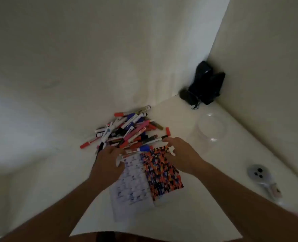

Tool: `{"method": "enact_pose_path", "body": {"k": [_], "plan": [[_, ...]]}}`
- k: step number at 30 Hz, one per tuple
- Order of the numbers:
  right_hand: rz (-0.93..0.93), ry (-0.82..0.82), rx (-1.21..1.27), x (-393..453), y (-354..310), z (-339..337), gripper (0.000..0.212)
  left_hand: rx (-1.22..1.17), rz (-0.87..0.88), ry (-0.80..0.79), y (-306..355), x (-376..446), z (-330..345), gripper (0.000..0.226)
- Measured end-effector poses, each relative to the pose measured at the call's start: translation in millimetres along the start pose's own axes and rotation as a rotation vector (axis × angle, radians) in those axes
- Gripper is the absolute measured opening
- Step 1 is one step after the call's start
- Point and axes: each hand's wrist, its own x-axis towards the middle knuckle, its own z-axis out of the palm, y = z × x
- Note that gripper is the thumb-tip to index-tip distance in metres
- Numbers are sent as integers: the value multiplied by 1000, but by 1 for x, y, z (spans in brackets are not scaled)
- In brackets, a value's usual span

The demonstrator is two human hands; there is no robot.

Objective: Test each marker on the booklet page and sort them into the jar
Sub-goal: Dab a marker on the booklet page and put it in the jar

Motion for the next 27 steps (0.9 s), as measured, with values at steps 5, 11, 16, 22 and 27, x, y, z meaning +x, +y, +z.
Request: {"method": "enact_pose_path", "body": {"k": [5, 11, 16, 22, 27], "plan": [[-280, 105, -242, 55, 27, 65, 61, 176, 127, 196, -14, 15, 55, 40], [-423, 358, -179, 55, 52, 102, 49, 235, 111, 437, -22, 12, 84, 44], [-406, 392, -160, 58, 57, 101, 45, 296, 126, 497, -25, 7, 91, 43], [-476, 373, -276, 54, 51, 98, 36, 283, 234, 541, -22, 2, 91, 23], [-457, 448, -467, 26, 43, 102, 36, 380, 304, 544, -16, -4, 91, 33]]}}
